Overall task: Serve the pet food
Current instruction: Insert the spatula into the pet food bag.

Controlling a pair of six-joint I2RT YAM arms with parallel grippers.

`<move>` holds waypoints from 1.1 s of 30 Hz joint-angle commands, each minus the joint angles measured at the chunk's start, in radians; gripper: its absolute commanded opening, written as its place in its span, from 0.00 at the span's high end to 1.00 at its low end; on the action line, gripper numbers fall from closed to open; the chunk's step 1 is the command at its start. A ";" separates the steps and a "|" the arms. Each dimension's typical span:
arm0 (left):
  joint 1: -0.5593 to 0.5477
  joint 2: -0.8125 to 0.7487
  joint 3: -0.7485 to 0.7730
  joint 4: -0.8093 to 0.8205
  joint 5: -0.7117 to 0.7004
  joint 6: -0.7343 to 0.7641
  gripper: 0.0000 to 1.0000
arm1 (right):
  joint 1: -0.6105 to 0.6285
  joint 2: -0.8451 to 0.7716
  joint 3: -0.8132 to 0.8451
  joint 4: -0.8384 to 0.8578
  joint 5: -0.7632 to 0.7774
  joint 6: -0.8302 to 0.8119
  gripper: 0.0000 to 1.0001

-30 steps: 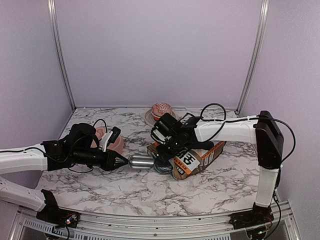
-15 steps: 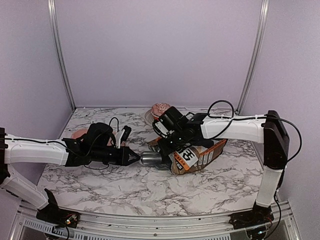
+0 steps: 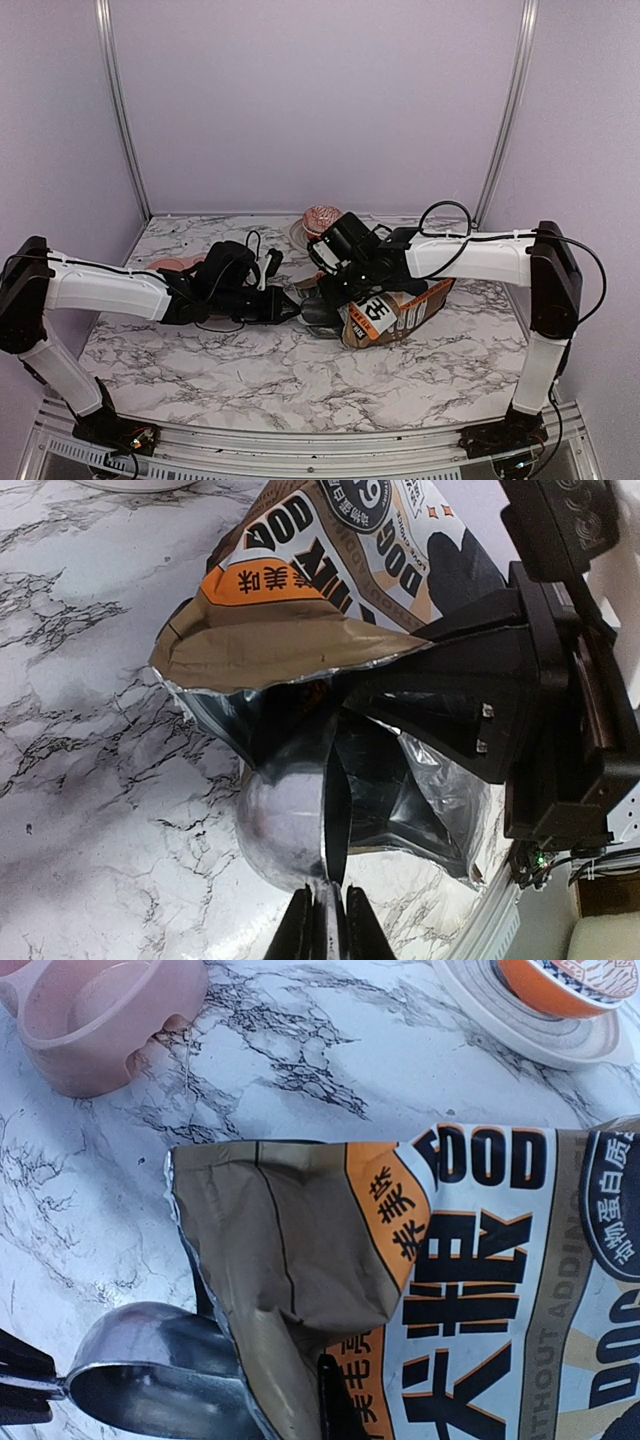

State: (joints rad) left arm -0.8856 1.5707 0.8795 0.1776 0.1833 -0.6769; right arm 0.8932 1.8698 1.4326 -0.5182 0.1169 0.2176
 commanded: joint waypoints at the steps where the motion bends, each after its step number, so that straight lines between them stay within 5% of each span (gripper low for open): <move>1: -0.003 0.029 0.032 0.056 -0.058 -0.020 1.00 | -0.022 0.019 -0.024 0.010 0.051 0.016 1.00; 15: -0.022 0.112 0.120 -0.047 -0.276 0.037 1.00 | -0.024 0.043 0.013 0.023 0.162 0.044 1.00; 33: -0.041 0.207 0.225 -0.192 -0.269 0.064 1.00 | -0.025 0.000 0.002 0.086 0.135 0.010 1.00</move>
State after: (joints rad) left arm -0.9253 1.7512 1.0809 0.0788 -0.0490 -0.6193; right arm 0.8925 1.8927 1.4166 -0.4477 0.2100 0.2363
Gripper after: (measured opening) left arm 0.095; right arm 0.005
